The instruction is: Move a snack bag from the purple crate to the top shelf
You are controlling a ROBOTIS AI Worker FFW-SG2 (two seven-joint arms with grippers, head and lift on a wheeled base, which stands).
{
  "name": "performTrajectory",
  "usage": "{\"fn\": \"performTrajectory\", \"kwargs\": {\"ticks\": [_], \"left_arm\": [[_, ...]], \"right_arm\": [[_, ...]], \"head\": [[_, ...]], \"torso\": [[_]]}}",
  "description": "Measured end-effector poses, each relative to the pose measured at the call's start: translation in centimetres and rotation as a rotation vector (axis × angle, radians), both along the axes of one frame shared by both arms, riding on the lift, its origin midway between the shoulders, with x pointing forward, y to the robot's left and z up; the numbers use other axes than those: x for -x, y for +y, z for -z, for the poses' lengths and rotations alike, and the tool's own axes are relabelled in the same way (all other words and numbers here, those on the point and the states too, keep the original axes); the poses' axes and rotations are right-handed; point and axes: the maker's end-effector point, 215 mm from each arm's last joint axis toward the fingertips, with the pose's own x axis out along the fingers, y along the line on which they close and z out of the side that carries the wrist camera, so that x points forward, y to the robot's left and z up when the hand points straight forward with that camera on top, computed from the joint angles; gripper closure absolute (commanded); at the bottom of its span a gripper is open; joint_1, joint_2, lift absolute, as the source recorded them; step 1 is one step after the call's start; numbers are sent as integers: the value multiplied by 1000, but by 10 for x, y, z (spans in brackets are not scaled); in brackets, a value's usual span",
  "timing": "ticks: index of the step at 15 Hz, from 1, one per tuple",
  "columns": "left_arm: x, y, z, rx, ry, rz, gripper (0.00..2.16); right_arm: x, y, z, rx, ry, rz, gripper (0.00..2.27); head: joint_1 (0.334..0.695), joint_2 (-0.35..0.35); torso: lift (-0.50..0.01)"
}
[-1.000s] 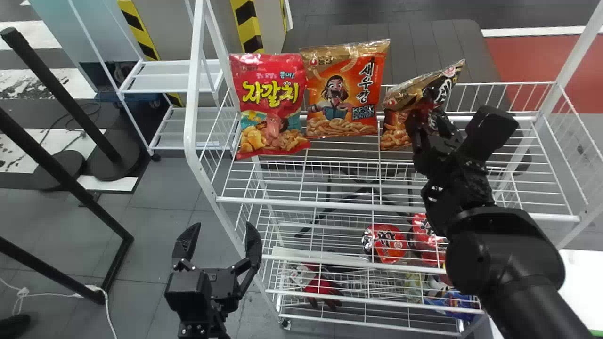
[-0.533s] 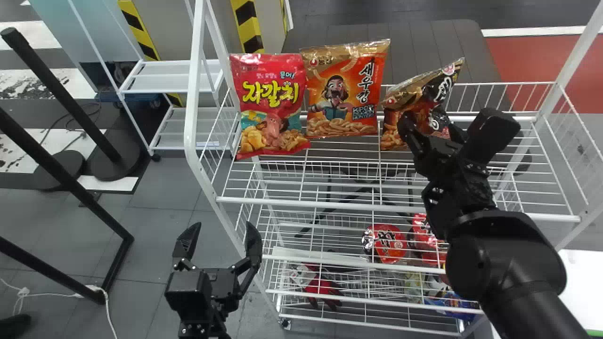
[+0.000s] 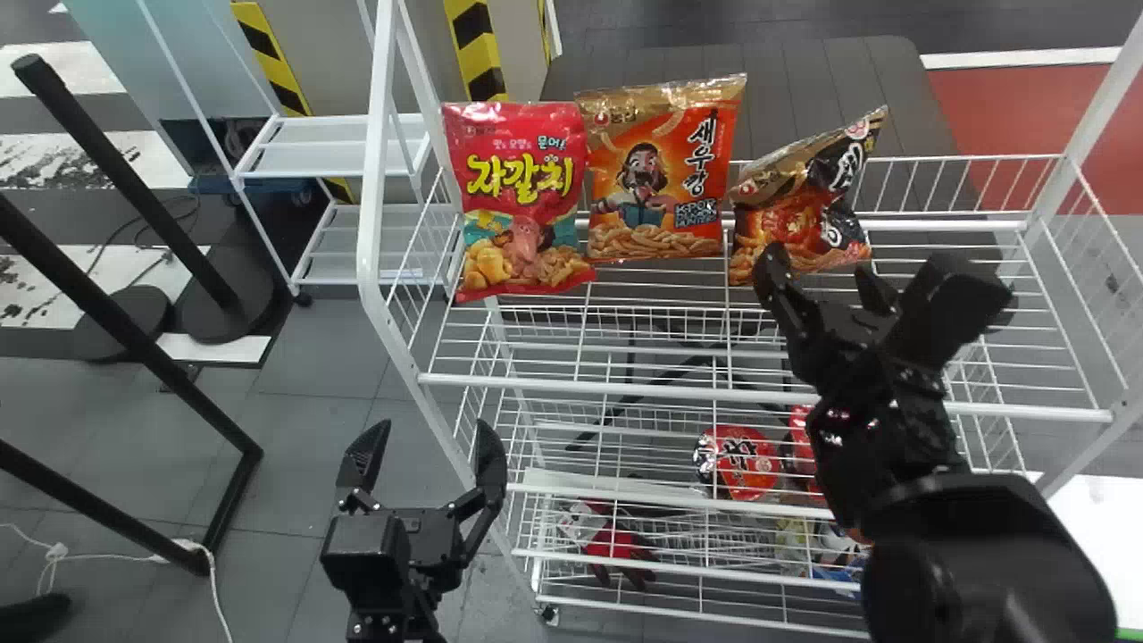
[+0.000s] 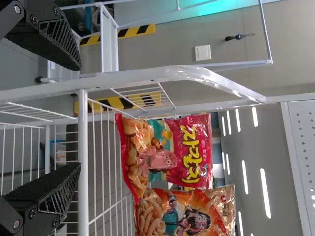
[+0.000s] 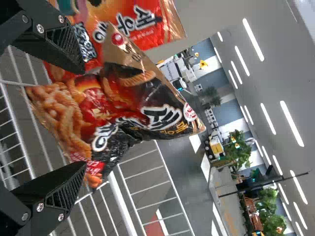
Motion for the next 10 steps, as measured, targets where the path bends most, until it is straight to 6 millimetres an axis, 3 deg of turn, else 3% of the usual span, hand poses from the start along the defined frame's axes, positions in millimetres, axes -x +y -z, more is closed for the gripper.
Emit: {"fn": "performTrajectory", "kwargs": {"ticks": [2, 5, 10], "left_arm": [[0, 0, -4, -1, -6, 2, 130], [0, 0, -6, -3, -10, 6, 130], [3, -4, -3, 4, -3, 7, 130]], "right_arm": [[29, -14, -3, 83, -26, -9, 167], [82, -45, 24, 319, 35, -52, 167], [136, -84, 28, 370, -6, -131, 171]], "head": [[695, 170], [695, 139], [695, 89]], "torso": [[0], [0], [0]]}}
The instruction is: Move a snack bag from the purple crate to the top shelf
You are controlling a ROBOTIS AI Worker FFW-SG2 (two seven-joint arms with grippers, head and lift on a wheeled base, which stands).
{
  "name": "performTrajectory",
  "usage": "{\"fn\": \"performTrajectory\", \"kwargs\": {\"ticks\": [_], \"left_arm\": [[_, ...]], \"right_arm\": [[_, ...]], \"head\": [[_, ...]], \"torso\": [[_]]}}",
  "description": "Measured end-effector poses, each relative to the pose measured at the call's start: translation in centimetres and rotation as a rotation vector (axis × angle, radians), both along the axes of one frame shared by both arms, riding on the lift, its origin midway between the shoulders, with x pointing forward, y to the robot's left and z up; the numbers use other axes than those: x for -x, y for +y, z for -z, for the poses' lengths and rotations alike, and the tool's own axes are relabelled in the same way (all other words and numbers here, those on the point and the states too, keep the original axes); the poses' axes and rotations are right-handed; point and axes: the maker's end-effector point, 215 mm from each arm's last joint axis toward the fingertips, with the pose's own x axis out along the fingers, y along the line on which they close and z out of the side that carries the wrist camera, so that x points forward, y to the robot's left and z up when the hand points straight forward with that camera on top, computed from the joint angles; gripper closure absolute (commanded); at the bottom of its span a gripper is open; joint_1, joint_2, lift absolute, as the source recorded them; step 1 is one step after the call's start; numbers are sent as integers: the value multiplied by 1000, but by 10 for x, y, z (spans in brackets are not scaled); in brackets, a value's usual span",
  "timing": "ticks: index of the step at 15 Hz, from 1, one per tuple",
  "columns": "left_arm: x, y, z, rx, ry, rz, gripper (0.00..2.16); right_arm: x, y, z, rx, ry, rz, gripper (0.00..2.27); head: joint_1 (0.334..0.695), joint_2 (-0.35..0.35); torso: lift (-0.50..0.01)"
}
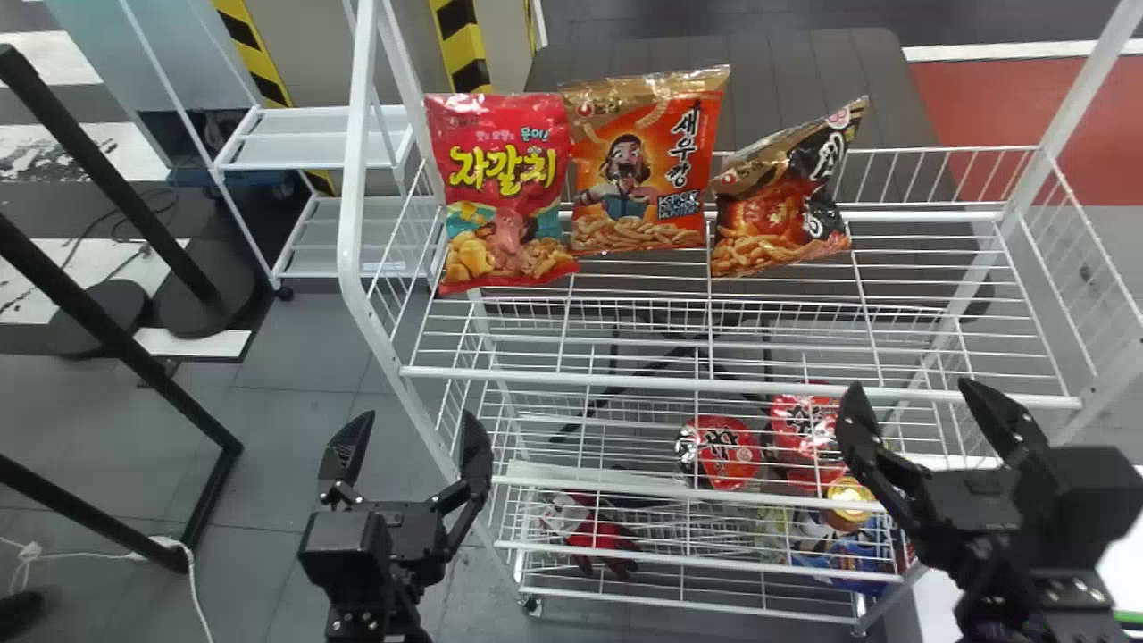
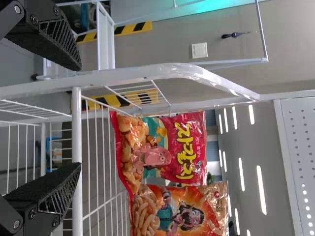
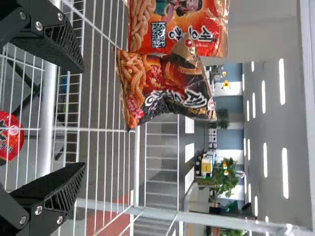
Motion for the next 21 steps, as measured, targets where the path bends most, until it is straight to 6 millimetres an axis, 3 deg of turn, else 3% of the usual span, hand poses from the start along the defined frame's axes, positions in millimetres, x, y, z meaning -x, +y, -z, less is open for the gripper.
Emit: {"fn": "performTrajectory", "kwargs": {"ticks": [4, 6, 9, 14, 17, 21], "left_arm": [[8, 2, -1, 9, 3, -21, 130], [10, 2, -5, 18, 0, -31, 124], [15, 6, -13, 16, -11, -47, 124], [19, 8, -22, 8, -16, -53, 124], [19, 7, -20, 3, -6, -51, 124], [18, 6, -18, -1, 1, -49, 124]], "right_arm": [[20, -3, -15, 5, -67, -109, 171], [31, 5, -25, 3, -110, -179, 174], [38, 5, -38, 27, -163, -183, 174], [38, 3, -35, 42, -154, -145, 174], [36, 1, -23, 45, -104, -118, 174], [36, 6, -22, 49, -95, -127, 174]], "head": [[695, 90], [695, 103], [695, 111], [695, 115], [695, 108], [695, 114]], "torso": [[0], [0], [0], [0], [0], [0]]}}
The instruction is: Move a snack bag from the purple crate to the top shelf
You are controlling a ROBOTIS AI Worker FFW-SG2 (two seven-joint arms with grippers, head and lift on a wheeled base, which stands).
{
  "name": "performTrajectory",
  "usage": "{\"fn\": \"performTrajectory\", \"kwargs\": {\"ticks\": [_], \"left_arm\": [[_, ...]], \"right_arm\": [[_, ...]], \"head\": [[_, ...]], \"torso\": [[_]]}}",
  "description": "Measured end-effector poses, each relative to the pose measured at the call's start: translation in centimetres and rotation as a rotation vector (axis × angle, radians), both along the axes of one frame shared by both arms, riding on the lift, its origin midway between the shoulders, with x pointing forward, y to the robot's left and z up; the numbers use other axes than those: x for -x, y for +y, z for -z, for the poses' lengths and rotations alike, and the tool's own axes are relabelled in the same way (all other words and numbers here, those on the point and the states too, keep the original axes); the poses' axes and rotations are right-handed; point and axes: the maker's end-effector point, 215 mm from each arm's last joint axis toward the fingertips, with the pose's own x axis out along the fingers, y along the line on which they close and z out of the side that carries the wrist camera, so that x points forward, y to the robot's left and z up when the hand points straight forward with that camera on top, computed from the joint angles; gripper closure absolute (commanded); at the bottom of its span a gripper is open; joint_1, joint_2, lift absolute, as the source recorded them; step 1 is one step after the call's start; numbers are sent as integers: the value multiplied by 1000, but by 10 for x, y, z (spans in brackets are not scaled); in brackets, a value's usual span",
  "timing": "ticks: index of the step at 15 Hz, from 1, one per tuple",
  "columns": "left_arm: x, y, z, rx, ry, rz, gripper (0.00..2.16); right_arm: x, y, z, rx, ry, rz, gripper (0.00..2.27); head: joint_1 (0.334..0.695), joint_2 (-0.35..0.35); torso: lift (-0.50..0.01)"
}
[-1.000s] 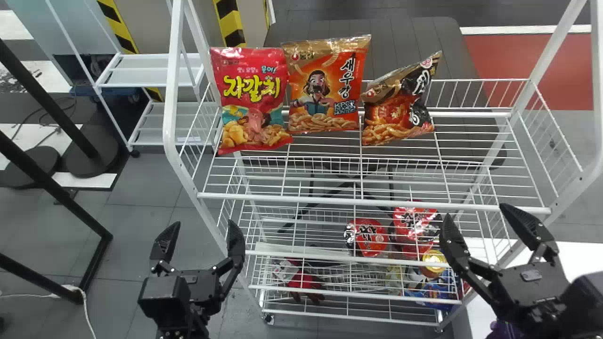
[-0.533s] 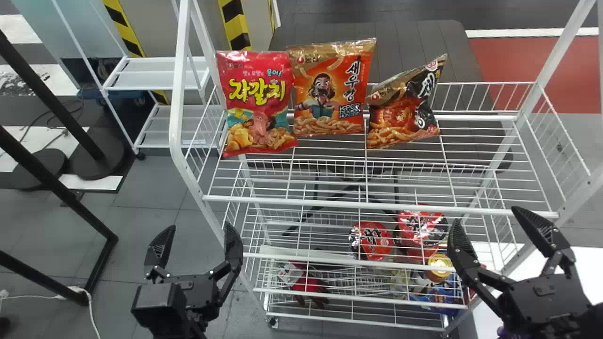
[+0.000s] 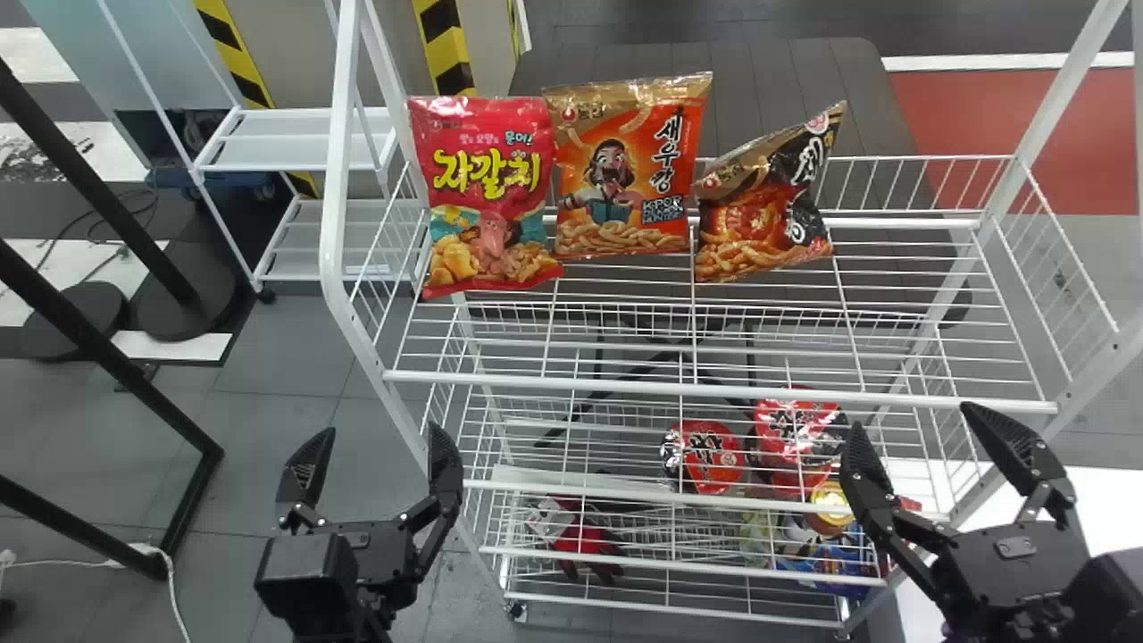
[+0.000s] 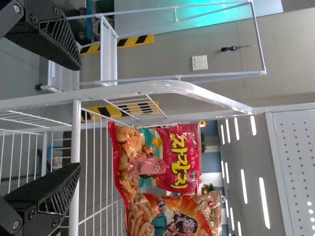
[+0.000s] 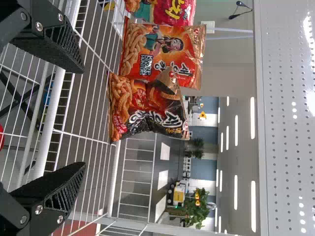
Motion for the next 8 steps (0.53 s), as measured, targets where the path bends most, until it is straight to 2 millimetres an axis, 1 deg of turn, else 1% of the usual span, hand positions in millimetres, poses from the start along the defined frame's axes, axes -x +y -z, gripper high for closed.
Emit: {"fn": "performTrajectory", "kwargs": {"ticks": [8], "left_arm": [[0, 0, 1, 0, 1, 0, 124]], "right_arm": [[0, 1, 0, 0, 0, -1, 174]], "head": [[695, 116]], "torso": [[0]]}}
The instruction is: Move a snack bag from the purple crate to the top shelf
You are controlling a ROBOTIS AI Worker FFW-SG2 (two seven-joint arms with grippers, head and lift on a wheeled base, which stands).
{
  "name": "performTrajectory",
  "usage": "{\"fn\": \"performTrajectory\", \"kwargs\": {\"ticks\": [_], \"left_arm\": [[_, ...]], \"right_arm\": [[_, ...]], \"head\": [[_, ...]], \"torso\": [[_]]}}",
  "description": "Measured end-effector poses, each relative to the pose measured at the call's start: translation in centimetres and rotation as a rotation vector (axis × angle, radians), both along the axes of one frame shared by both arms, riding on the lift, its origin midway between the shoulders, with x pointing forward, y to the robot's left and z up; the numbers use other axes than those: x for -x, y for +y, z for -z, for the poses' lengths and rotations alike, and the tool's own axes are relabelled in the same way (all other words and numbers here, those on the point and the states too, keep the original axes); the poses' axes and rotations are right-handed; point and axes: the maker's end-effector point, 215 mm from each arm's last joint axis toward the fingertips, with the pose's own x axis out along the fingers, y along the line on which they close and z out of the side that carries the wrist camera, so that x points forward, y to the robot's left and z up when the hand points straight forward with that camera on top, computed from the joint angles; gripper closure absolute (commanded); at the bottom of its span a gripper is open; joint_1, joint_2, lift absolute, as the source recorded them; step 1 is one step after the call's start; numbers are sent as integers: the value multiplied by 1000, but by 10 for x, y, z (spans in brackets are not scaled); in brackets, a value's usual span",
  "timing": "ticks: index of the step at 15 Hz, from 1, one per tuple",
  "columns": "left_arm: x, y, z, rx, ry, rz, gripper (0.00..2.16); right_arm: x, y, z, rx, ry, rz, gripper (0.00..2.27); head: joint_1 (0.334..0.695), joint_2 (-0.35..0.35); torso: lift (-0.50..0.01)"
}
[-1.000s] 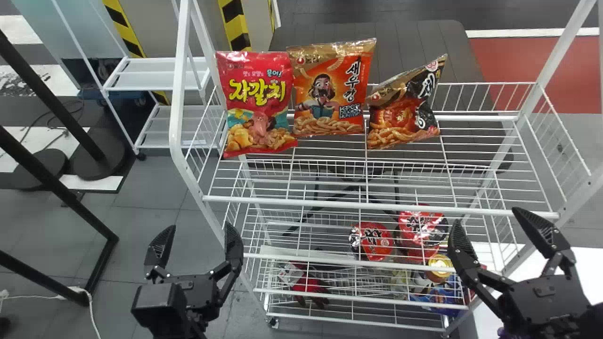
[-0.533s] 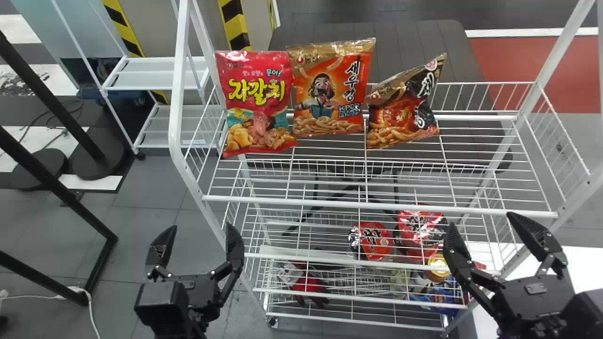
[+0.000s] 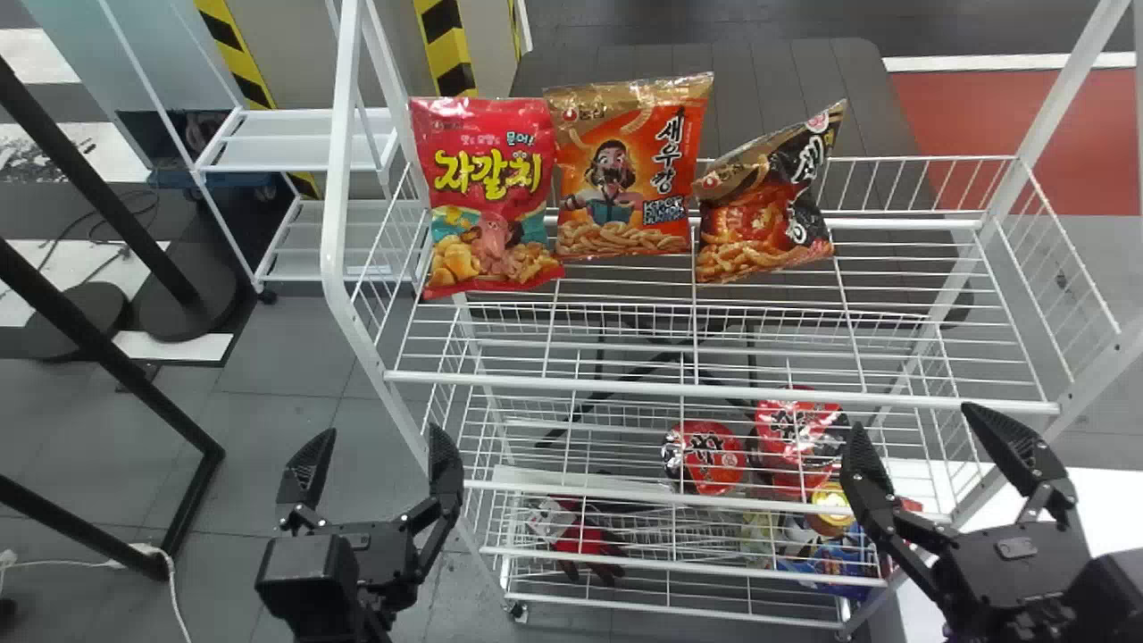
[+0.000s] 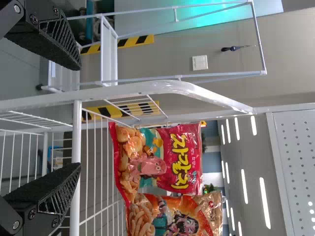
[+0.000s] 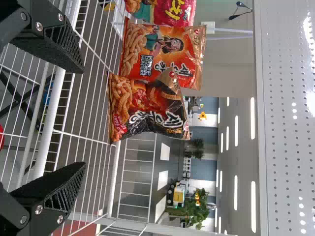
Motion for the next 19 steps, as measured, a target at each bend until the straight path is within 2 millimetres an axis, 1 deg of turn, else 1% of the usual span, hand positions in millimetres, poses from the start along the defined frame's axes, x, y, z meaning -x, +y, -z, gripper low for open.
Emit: {"fn": "performTrajectory", "kwargs": {"ticks": [5, 19], "left_arm": [[0, 0, 2, 0, 3, -1, 124], [0, -2, 0, 2, 0, 5, 124]], "right_arm": [[0, 1, 2, -2, 4, -1, 174], [2, 7, 2, -7, 6, -10, 174]], "head": [[695, 118], [695, 123]], "torso": [[0], [0]]}}
